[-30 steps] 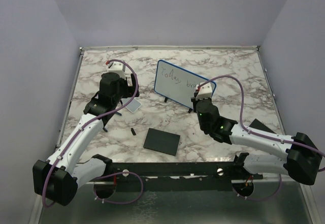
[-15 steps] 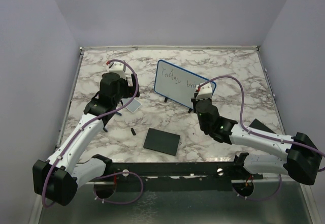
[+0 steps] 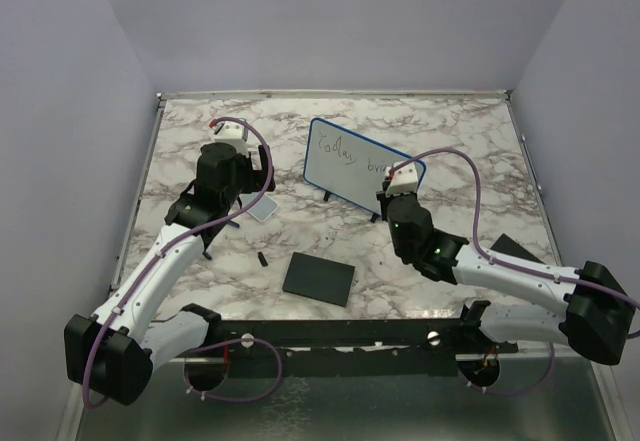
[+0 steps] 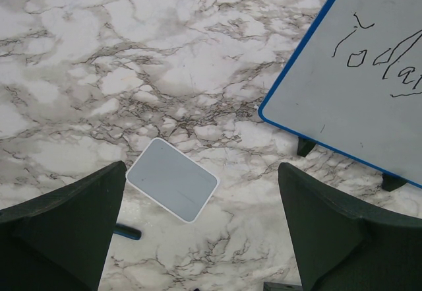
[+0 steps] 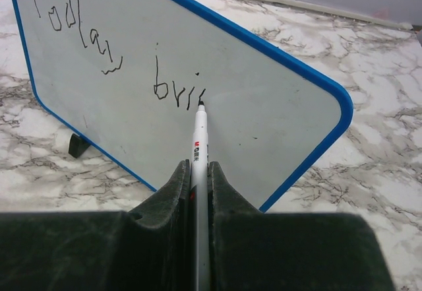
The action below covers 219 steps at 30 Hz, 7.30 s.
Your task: Write a sentence on the whiteboard
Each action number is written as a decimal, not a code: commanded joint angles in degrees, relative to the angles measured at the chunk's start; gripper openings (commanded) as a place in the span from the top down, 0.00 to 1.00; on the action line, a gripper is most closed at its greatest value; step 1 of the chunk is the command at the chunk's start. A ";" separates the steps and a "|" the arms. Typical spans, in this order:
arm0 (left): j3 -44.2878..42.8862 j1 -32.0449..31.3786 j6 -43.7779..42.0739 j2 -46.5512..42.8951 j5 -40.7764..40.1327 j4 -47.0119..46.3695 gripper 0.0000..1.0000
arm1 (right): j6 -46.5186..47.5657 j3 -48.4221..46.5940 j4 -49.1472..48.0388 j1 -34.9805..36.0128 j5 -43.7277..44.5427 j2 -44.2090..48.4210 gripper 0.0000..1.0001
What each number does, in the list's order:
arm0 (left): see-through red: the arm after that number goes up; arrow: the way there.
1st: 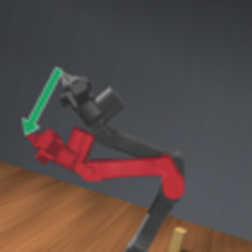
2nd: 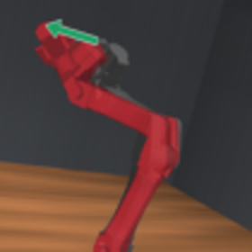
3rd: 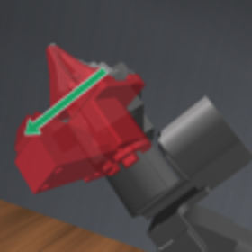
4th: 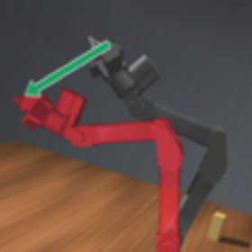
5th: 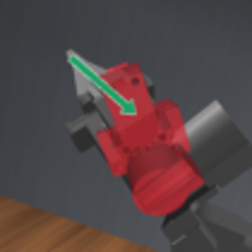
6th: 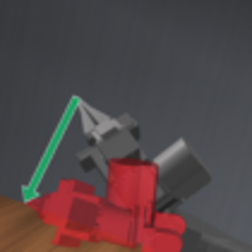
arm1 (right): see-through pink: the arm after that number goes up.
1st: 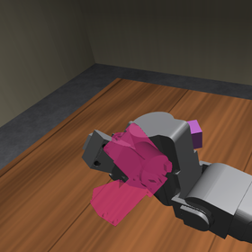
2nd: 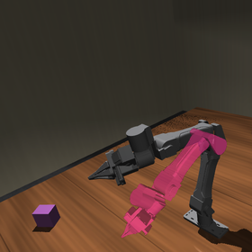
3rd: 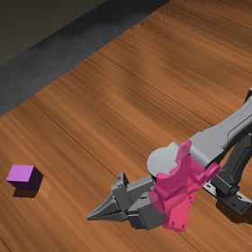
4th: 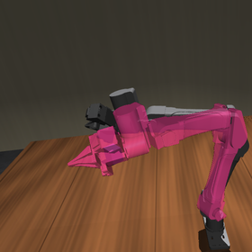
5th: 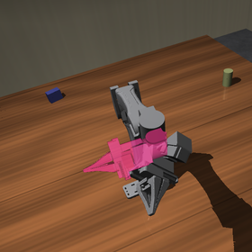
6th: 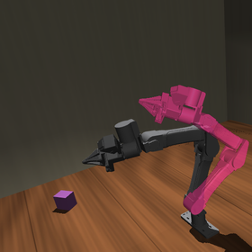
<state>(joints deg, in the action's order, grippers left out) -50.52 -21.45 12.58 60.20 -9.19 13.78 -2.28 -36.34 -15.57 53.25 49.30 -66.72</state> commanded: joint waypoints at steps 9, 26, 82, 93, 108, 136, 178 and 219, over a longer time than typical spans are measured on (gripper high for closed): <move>0.60 -0.18 0.05 -0.62 1.04 -0.82 0.01 | -0.05 0.78 0.59 0.10 3.89 4.14 1.00; 0.60 -0.15 0.10 -0.71 1.19 -0.93 0.01 | -5.76 1.63 4.86 0.16 2.27 1.93 1.00; 0.95 -0.19 0.19 -0.88 1.02 -1.31 0.01 | -7.94 3.49 13.24 1.85 1.37 13.41 1.00; 0.95 -0.15 0.18 -0.44 1.08 -1.31 0.01 | -6.10 3.86 9.60 1.85 4.74 11.05 1.00; 0.95 -0.17 0.11 -0.35 1.27 -1.29 0.01 | -0.85 3.61 2.30 1.71 4.96 7.43 1.00; 0.95 -0.23 0.23 -1.05 1.36 -1.32 0.01 | -6.63 4.05 9.58 0.71 4.26 9.24 1.00; 0.95 -0.17 0.19 -1.08 1.30 -1.30 0.01 | -1.25 3.36 4.83 0.71 5.63 8.32 1.00; 0.95 -0.21 0.17 -1.27 1.28 -1.34 0.01 | -5.21 2.89 3.55 0.72 -0.85 4.56 1.00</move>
<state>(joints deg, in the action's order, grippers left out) -50.11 -21.50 12.75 60.14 -8.78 13.28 -8.32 -32.45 -10.20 54.26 51.22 -63.75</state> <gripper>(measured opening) 0.988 0.112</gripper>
